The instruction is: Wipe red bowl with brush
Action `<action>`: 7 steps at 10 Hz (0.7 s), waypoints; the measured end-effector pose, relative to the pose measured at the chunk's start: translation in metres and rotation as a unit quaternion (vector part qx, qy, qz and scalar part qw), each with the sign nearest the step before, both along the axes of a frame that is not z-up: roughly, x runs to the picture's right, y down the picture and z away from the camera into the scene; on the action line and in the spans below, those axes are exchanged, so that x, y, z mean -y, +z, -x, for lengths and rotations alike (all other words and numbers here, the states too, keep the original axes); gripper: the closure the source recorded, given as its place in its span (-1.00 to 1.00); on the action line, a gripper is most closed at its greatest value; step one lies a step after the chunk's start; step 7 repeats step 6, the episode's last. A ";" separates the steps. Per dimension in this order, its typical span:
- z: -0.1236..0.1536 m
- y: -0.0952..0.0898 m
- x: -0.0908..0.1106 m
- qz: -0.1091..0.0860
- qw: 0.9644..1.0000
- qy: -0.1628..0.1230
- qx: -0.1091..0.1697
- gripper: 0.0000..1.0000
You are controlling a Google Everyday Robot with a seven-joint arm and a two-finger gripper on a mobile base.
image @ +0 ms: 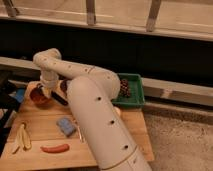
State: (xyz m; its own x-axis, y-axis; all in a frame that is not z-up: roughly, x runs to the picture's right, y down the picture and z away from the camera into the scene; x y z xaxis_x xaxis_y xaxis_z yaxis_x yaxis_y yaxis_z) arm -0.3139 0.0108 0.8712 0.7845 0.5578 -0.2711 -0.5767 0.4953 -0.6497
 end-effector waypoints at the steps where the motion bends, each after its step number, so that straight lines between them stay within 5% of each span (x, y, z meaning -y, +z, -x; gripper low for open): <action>1: 0.000 0.001 0.008 -0.006 1.000 -0.001 -0.005 1.00; 7: 0.025 0.008 0.012 -0.009 1.000 -0.025 0.003 1.00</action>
